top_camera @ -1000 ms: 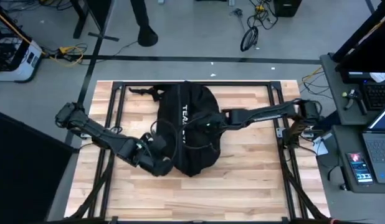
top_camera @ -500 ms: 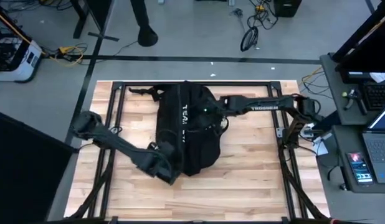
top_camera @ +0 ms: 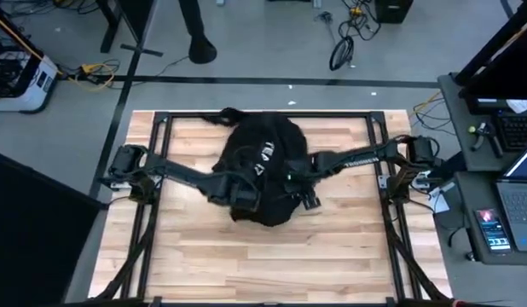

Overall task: Unpack backpack
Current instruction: Prepare the black backpack

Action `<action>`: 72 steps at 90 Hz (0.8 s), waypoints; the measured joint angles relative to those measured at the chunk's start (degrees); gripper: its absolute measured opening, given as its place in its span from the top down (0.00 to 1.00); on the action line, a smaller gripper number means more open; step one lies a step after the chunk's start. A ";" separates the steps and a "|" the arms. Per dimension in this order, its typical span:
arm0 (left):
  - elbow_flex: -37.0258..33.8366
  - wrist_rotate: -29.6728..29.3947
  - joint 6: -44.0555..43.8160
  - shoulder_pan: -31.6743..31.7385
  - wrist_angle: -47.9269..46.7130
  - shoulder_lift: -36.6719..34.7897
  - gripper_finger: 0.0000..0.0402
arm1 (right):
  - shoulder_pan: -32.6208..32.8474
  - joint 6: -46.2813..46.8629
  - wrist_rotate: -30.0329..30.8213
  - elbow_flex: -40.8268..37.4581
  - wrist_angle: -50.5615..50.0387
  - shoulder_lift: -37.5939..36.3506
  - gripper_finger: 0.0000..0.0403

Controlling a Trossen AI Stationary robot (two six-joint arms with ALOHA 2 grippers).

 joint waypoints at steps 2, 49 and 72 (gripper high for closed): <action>0.00 0.00 1.99 0.69 -0.01 0.05 1.00 | 1.03 0.87 -0.16 -0.01 0.66 0.00 0.62; 11.37 13.63 14.73 -1.04 -13.43 -6.70 1.00 | 6.10 5.79 4.89 11.20 -5.70 -8.90 0.62; 12.65 14.10 7.69 -3.32 -20.06 -11.90 1.00 | -1.73 2.90 5.41 12.80 4.27 -10.24 0.62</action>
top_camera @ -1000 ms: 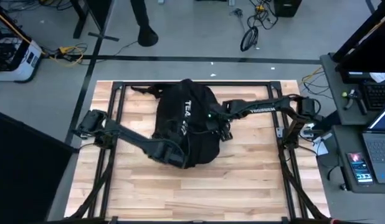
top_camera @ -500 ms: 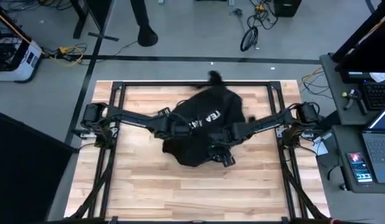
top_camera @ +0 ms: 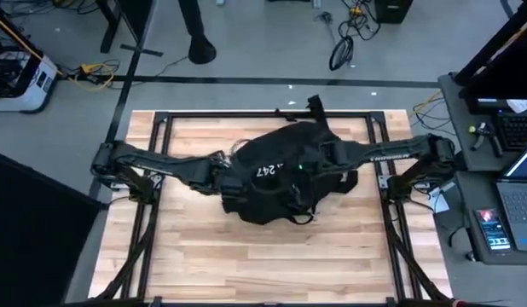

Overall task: Unpack backpack
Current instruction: Prepare the black backpack, then open the black backpack

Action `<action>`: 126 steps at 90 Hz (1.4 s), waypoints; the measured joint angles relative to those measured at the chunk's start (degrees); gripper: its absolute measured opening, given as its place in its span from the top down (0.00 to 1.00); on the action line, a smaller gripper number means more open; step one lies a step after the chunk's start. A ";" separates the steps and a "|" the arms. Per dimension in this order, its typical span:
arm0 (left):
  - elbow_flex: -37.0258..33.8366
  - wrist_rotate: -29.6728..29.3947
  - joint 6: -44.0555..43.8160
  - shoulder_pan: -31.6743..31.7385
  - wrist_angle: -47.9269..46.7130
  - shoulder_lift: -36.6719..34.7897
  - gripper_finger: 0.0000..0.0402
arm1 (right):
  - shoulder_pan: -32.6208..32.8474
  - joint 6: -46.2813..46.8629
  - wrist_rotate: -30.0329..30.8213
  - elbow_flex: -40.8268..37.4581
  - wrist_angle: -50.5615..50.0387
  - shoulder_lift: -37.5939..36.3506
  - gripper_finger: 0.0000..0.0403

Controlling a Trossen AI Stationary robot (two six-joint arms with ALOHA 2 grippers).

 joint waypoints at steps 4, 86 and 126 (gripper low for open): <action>0.02 -0.20 -1.15 0.01 -1.16 -1.22 1.00 | -1.71 -0.98 -0.28 0.11 2.76 0.50 0.62; -0.06 3.66 -10.68 3.05 -2.97 -3.10 1.00 | -15.94 -20.07 -13.57 0.53 20.34 28.38 0.64; -0.32 0.99 -10.57 3.02 -2.37 -2.71 1.00 | -18.66 -21.36 -9.31 -0.11 7.95 22.66 1.00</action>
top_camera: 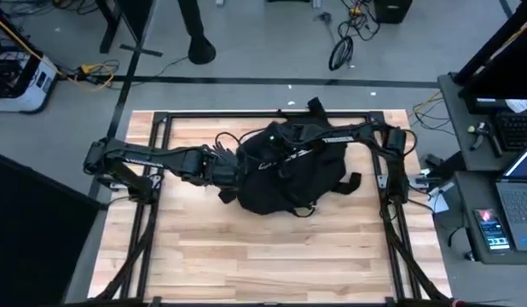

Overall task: Unpack backpack
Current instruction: Open the black backpack

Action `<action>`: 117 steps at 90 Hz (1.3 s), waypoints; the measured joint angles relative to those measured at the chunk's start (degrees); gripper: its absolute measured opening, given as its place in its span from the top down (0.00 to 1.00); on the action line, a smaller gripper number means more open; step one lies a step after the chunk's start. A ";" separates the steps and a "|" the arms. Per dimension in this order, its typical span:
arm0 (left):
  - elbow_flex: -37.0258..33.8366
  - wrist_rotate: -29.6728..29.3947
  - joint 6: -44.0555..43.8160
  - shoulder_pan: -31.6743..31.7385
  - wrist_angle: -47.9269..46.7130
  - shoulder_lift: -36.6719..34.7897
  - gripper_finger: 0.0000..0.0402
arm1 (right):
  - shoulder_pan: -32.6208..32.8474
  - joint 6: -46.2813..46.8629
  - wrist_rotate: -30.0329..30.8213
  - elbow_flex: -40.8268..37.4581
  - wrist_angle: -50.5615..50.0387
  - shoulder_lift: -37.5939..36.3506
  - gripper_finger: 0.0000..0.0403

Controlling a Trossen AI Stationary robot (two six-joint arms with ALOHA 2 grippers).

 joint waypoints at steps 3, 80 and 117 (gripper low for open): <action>-0.54 -0.18 0.01 0.00 0.82 -0.04 1.00 | -0.22 -0.42 0.06 -0.13 -2.15 -1.38 1.00; -24.38 17.11 14.72 10.20 33.62 -0.13 0.85 | -0.94 10.53 -2.64 -1.11 -19.43 -13.99 1.00; -25.42 22.75 33.35 19.35 30.05 -0.19 0.56 | -0.83 14.46 -2.78 -0.98 -19.03 -14.04 1.00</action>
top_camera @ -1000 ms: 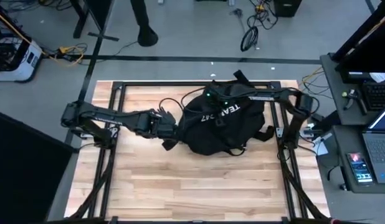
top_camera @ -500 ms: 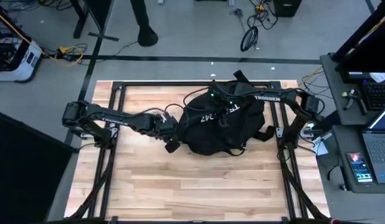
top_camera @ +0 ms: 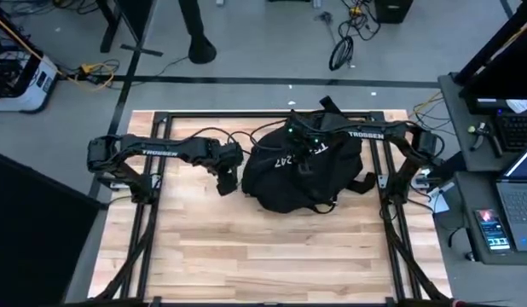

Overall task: Unpack backpack
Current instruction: Open the black backpack

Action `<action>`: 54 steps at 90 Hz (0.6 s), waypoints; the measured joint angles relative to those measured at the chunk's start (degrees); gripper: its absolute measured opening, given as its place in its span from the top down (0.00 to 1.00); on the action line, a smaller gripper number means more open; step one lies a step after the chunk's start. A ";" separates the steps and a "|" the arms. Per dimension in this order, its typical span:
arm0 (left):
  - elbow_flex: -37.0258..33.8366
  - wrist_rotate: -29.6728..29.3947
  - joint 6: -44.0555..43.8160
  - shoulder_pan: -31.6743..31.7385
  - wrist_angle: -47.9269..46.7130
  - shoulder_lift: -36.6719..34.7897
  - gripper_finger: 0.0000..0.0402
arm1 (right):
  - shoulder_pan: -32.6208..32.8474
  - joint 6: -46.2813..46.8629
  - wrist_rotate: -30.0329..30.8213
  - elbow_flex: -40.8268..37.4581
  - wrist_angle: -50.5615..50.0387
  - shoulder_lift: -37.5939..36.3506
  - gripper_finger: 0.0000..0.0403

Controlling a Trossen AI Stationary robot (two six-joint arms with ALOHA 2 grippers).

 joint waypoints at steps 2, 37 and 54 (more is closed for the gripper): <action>-0.20 0.50 0.60 0.26 0.48 0.00 0.56 | 0.00 0.21 0.02 0.00 0.36 0.00 1.00; -4.45 4.09 5.71 1.47 7.33 -0.04 0.59 | -1.15 6.16 0.57 0.04 0.23 -0.63 1.00; -9.01 5.09 6.77 1.45 11.23 -0.02 0.59 | -2.60 7.61 0.66 0.04 0.25 -0.63 1.00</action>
